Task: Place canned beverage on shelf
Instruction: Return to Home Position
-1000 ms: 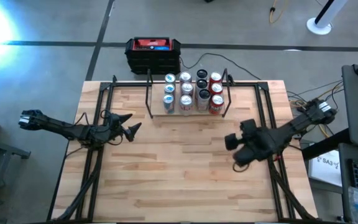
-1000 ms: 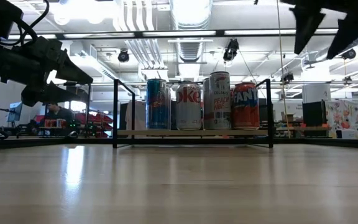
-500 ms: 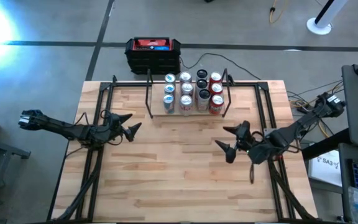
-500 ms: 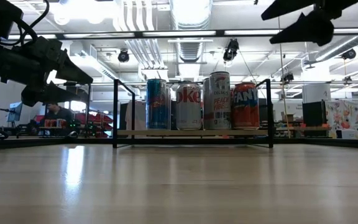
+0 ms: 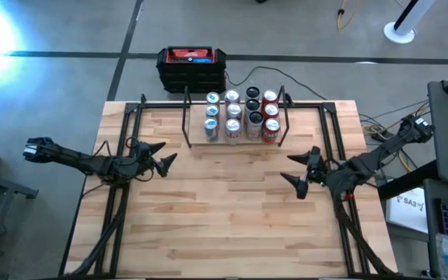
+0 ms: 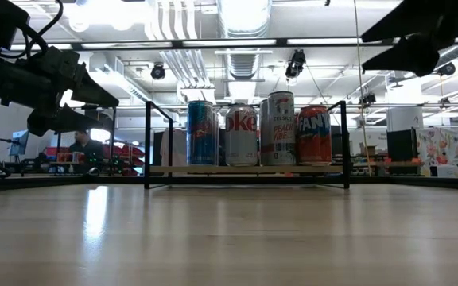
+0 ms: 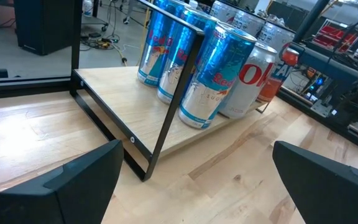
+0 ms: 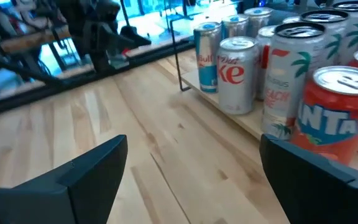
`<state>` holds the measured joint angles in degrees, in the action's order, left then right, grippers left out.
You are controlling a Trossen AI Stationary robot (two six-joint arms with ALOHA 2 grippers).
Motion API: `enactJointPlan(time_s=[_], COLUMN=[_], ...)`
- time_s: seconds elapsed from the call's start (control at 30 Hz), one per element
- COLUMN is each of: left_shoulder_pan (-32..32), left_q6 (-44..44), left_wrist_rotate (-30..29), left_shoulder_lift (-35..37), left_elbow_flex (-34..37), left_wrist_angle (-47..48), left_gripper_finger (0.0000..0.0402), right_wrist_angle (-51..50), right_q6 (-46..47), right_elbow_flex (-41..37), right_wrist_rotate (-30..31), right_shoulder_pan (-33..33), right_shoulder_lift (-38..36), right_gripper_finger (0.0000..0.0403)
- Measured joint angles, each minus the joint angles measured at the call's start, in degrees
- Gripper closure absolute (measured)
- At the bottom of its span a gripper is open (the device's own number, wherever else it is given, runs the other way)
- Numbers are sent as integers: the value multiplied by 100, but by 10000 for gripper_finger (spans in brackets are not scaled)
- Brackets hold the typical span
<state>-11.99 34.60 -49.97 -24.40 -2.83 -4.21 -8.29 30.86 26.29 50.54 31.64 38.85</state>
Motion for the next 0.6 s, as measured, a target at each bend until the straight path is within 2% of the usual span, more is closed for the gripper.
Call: enactJointPlan(time_s=[0.3, 0.6], left_shoulder_pan=[-2, -2], left_q6=[-1, -1], left_wrist_rotate=[0, 0], left_shoulder_lift=[0, 0], left_elbow_flex=[0, 0], left_wrist_angle=[0, 0], left_gripper_finger=[3, 3], right_wrist_angle=[201, 1416], right_q6=[-40, -869], right_elbow_flex=[-827, -1718], right_wrist_rotate=[-11, 6], right_shoulder_pan=[-2, -4], right_shoulder_lift=[-1242, -2035], right_gripper_finger=[54, 54])
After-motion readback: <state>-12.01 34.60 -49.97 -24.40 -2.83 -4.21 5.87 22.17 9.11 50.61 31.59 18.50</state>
